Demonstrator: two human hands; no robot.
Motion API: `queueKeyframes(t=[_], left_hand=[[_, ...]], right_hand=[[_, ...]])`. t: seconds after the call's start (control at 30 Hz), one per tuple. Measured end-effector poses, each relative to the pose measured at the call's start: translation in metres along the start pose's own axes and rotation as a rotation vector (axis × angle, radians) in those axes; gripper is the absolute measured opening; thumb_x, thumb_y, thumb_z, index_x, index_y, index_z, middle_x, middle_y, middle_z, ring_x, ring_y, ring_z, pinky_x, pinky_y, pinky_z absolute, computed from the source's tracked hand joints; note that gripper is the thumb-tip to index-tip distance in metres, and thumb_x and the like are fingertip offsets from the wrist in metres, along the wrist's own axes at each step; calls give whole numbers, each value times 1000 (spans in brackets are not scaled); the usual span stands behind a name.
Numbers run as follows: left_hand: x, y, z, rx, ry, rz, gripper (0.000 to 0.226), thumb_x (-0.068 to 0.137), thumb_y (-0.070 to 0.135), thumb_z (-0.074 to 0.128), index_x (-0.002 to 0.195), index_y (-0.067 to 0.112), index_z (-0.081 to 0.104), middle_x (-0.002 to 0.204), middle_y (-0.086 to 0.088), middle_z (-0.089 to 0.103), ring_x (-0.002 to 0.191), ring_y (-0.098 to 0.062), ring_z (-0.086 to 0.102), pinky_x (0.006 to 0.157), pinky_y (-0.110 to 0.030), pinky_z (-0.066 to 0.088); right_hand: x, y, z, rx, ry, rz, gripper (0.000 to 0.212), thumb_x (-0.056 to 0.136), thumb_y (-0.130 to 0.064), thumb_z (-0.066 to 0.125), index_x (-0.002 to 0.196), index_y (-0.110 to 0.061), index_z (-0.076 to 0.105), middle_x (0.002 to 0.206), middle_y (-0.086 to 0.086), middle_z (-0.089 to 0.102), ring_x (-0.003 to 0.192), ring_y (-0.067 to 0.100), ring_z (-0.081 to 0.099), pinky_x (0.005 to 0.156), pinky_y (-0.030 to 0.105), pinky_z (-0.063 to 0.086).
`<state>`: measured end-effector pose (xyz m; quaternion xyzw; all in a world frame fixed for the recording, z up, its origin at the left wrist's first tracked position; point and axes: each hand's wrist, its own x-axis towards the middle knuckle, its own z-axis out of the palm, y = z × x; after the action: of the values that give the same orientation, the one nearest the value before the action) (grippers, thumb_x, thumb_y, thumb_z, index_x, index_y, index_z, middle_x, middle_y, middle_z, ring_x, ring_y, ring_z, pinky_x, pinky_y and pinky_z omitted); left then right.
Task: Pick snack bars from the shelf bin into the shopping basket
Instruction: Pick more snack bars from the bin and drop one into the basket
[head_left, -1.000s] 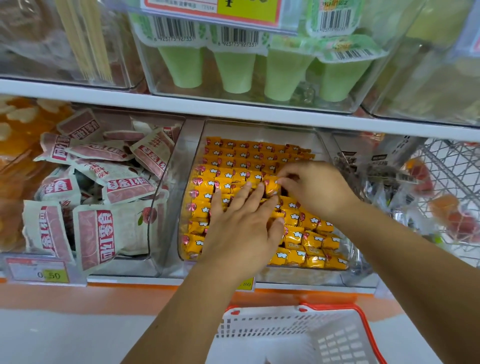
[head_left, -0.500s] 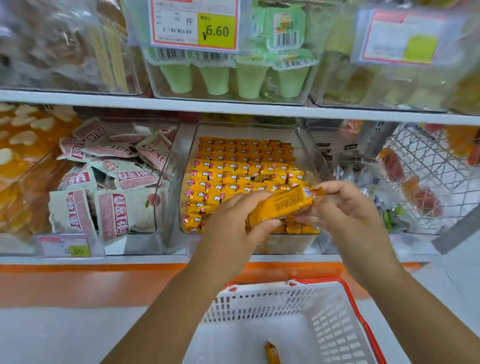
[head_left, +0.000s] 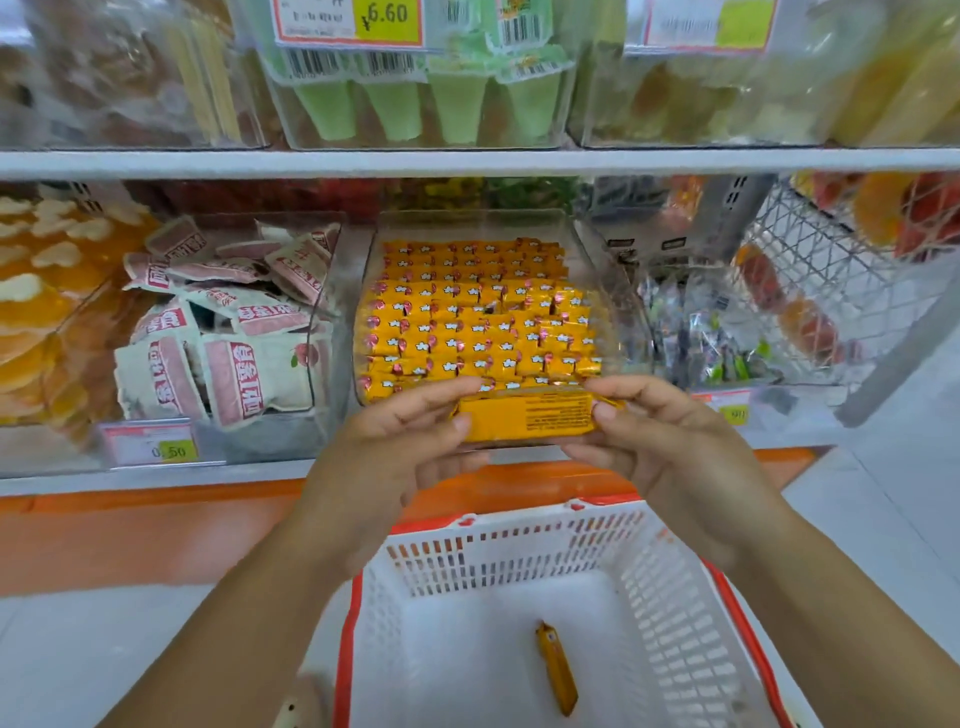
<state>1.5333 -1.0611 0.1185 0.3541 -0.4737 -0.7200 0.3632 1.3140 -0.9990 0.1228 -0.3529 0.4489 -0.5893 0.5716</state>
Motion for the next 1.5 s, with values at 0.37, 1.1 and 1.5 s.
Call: queueKeyframes(t=[0.37, 1.1, 1.5], left_hand=[[18, 10, -7, 201, -115, 22, 46, 94, 1, 53, 130, 28, 59, 120, 2, 71, 111, -19, 68, 96, -30, 53], [22, 4, 15, 266, 273, 279, 27, 95, 3, 57, 87, 26, 67, 84, 3, 74, 80, -21, 75, 65, -21, 57], [25, 7, -2, 204, 187, 119, 38, 62, 27, 74, 100, 23, 72, 98, -3, 77, 87, -24, 75, 86, -39, 56]], right_hand=[[23, -1, -11, 62, -25, 63, 43, 78, 0, 57, 121, -3, 62, 109, 28, 69, 100, 37, 70, 79, 30, 59], [26, 4, -5, -200, 183, -256, 13, 92, 0, 55, 91, -12, 53, 72, 3, 69, 80, 36, 73, 69, 36, 59], [31, 9, -10, -187, 35, -143, 37, 59, -37, 86, 93, -26, 75, 99, 10, 75, 88, 33, 73, 78, 28, 58]])
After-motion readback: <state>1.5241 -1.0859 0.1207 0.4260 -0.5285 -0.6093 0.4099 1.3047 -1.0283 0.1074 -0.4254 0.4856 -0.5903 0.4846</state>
